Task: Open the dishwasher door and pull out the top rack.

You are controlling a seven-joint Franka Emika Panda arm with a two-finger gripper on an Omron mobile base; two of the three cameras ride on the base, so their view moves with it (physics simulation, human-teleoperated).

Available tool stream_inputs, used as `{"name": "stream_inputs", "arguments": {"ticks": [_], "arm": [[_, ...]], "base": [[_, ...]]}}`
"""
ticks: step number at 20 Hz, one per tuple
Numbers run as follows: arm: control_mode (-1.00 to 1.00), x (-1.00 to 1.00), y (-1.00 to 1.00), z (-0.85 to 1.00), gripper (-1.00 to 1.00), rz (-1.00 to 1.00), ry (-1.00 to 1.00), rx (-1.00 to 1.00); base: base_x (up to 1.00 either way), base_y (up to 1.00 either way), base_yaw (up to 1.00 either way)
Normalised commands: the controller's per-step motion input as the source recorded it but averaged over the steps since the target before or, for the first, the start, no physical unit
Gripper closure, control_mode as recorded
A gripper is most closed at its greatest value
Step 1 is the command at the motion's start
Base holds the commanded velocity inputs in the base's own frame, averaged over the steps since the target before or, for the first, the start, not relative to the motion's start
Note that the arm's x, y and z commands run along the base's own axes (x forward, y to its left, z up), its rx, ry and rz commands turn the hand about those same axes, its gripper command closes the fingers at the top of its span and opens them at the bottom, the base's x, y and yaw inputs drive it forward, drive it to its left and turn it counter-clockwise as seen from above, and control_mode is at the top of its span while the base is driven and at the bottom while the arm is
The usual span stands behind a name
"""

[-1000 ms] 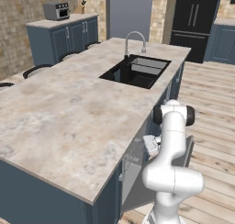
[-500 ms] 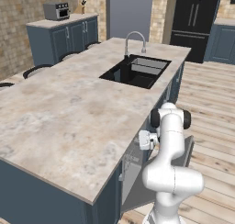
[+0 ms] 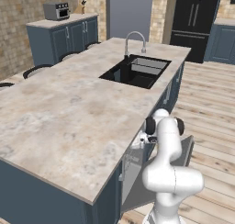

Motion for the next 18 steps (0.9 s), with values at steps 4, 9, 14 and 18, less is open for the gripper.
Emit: {"name": "stream_inputs", "arguments": {"ticks": [4,9,14,18], "arm": [[-1.0,0.55,0.47,-1.0,-1.0,0.0,-0.01,-0.27],[-1.0,0.26,0.06,-0.94,-1.0,0.06,0.0,-0.39],[-1.0,0.01,0.0,-0.88,-1.0,0.09,-0.03,-0.49],[-1.0,-0.28,-0.32,-0.58,-1.0,0.06,-0.03,-0.43]], "base": [[0.0,0.0,0.0],[0.0,0.0,0.0],[0.0,0.0,0.0],[0.0,0.0,0.0]]}}
